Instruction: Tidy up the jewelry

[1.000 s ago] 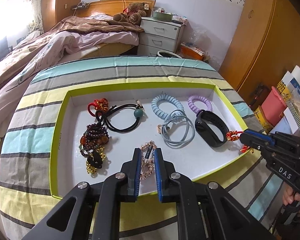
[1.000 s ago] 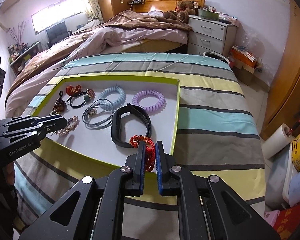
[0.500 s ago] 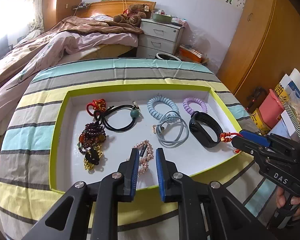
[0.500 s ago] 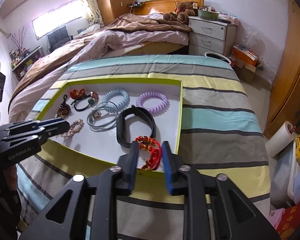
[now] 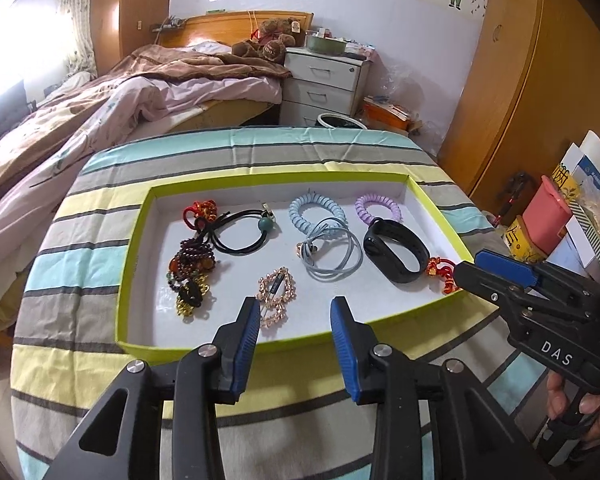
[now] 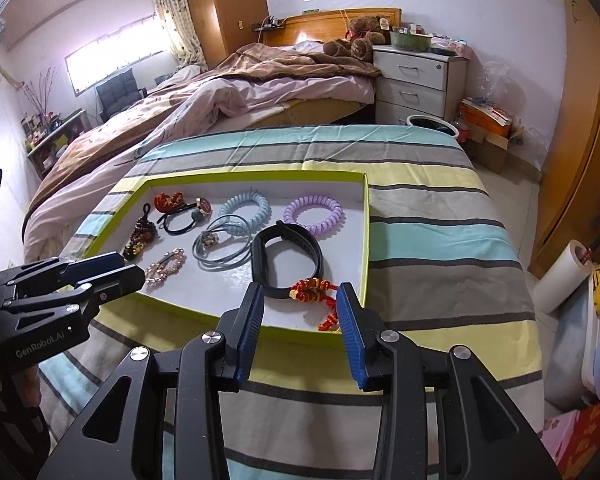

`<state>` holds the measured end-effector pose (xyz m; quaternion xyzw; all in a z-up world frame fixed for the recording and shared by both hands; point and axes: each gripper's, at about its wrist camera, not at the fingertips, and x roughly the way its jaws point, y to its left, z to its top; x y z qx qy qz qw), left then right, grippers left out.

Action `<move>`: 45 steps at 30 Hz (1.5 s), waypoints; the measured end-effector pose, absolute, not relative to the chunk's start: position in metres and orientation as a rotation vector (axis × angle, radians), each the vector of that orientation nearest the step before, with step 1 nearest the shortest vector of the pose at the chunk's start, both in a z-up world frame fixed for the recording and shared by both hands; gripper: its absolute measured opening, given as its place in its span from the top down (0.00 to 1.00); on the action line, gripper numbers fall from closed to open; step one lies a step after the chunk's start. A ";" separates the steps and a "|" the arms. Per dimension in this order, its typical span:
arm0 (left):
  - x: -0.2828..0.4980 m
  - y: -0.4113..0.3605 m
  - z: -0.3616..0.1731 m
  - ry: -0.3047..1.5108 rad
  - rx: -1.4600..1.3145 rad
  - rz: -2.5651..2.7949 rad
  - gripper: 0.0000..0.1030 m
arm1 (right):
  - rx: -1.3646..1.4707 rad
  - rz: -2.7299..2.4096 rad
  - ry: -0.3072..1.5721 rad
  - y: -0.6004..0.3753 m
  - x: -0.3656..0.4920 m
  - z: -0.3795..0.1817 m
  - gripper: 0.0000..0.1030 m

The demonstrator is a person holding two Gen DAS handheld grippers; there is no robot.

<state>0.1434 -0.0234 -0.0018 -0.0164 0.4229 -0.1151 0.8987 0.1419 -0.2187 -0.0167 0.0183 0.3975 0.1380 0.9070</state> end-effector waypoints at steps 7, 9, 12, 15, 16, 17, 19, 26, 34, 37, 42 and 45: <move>0.121 -0.024 0.010 0.837 -0.016 -0.180 0.65 | 0.061 0.283 0.781 -0.214 0.125 -0.008 0.62; 0.115 -0.022 0.012 0.831 -0.014 -0.156 0.65 | 0.065 0.286 0.773 -0.212 0.119 -0.005 0.62; 0.107 -0.021 0.014 0.827 -0.015 -0.130 0.65 | 0.061 0.283 0.760 -0.208 0.111 -0.003 0.62; 0.098 -0.021 0.015 0.819 -0.008 -0.103 0.65 | 0.063 0.281 0.749 -0.205 0.102 0.000 0.62; 0.095 -0.021 0.015 0.816 -0.002 -0.091 0.65 | 0.067 0.282 0.748 -0.205 0.100 0.000 0.62; 0.092 -0.021 0.016 0.812 0.000 -0.084 0.65 | 0.071 0.284 0.745 -0.204 0.098 0.001 0.62; 0.086 -0.020 0.017 0.807 -0.006 -0.082 0.65 | 0.070 0.284 0.740 -0.202 0.093 0.001 0.62; 0.068 -0.017 0.020 0.792 -0.014 -0.035 0.65 | 0.068 0.265 0.714 -0.197 0.075 0.006 0.62; 0.053 -0.014 0.022 0.775 -0.016 -0.033 0.65 | 0.049 0.260 0.694 -0.188 0.058 0.008 0.62; 0.052 -0.013 0.023 0.773 -0.018 -0.029 0.65 | 0.045 0.261 0.693 -0.187 0.056 0.008 0.62; 0.051 -0.013 0.023 0.771 -0.016 -0.027 0.65 | 0.044 0.264 0.694 -0.183 0.054 0.007 0.62; 0.050 -0.013 0.024 0.769 -0.018 -0.032 0.65 | 0.041 0.260 0.693 -0.183 0.053 0.007 0.62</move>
